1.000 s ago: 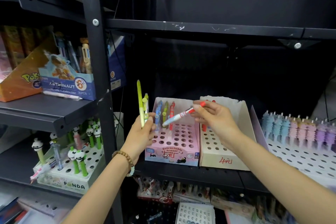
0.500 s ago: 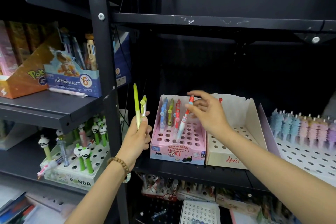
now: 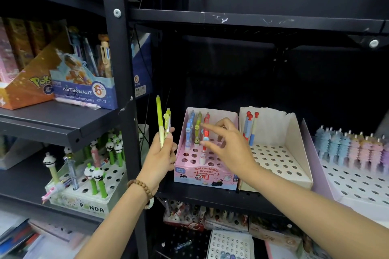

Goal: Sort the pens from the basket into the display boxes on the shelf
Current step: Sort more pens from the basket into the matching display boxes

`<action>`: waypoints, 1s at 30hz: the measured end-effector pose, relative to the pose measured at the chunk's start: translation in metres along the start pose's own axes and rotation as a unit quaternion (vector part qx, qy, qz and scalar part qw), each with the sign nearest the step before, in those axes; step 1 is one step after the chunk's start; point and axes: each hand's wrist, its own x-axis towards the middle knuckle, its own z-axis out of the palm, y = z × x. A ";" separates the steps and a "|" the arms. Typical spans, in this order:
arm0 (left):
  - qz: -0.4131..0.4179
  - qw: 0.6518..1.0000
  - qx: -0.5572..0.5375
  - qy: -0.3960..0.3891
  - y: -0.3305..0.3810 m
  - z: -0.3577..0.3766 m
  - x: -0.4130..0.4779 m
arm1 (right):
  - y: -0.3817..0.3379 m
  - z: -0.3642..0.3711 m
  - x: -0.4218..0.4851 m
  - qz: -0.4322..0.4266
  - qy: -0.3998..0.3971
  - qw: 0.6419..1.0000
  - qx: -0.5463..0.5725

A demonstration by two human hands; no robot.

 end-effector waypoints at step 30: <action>0.051 0.995 0.080 0.010 0.008 -0.013 0.013 | -0.030 -0.051 0.080 0.124 -0.028 0.966 0.225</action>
